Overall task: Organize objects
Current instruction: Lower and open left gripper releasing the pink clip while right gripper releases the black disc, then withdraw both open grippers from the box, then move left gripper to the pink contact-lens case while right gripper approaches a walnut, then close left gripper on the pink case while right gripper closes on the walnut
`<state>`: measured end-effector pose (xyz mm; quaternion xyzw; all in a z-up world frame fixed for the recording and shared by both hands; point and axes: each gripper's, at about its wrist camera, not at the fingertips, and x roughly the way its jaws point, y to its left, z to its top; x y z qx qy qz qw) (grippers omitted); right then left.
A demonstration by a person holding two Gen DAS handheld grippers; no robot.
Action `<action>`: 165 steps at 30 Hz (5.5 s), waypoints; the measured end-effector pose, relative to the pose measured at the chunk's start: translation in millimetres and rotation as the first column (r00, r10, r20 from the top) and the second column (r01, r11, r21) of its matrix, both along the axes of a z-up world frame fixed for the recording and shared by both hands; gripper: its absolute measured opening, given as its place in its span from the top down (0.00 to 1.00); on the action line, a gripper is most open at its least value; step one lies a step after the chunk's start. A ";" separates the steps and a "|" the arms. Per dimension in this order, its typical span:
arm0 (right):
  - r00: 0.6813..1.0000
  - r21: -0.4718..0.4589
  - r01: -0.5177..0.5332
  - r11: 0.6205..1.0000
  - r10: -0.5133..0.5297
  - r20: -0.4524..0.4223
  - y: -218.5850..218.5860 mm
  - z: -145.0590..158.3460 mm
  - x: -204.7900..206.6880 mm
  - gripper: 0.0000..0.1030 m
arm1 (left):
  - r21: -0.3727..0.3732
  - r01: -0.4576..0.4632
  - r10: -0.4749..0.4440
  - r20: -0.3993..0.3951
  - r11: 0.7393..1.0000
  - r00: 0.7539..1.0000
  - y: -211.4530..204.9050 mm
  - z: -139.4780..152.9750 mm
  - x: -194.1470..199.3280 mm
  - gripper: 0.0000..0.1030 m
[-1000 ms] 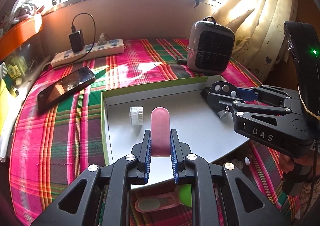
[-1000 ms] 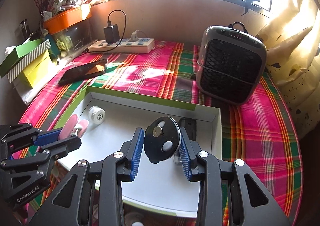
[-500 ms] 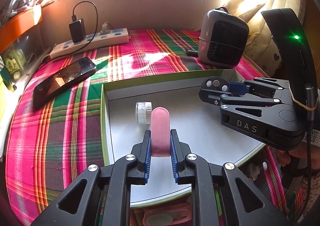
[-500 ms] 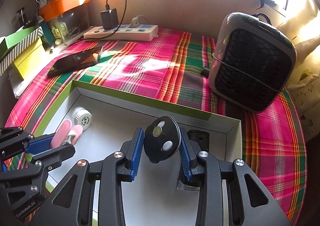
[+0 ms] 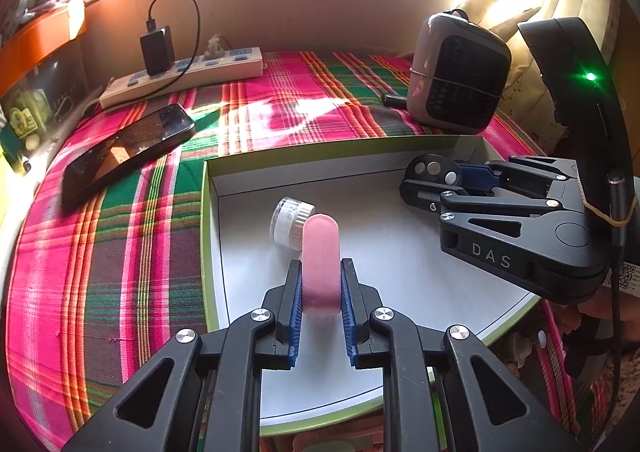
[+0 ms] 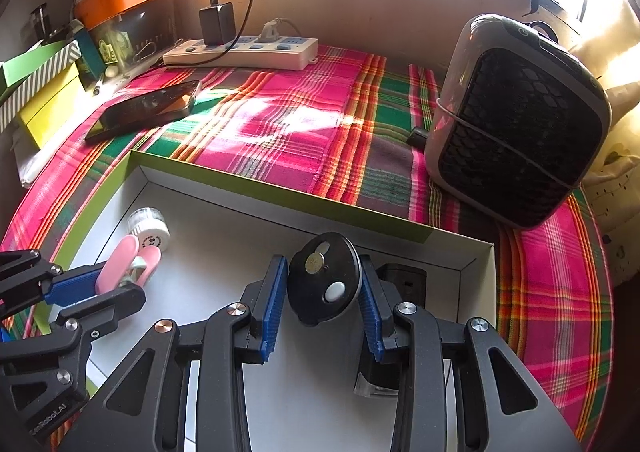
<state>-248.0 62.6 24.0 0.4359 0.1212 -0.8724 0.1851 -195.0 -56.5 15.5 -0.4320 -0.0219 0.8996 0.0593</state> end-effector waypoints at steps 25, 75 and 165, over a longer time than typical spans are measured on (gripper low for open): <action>1.000 0.015 0.006 1.000 -0.006 -0.003 -3.5 -0.9 1.8 0.61 | -0.004 0.008 -0.008 0.004 1.000 1.000 0.8 -0.9 -0.1 0.81; 0.979 -0.124 0.123 0.985 -0.141 -0.145 53.3 51.5 97.9 0.49 | 0.041 -0.040 0.044 -0.099 0.998 0.994 -29.8 34.0 74.8 0.64; 0.999 -0.066 0.042 0.997 -0.044 -0.022 59.6 -7.6 125.3 0.72 | -0.019 0.118 -0.118 0.008 0.993 0.993 3.0 -9.4 83.6 0.84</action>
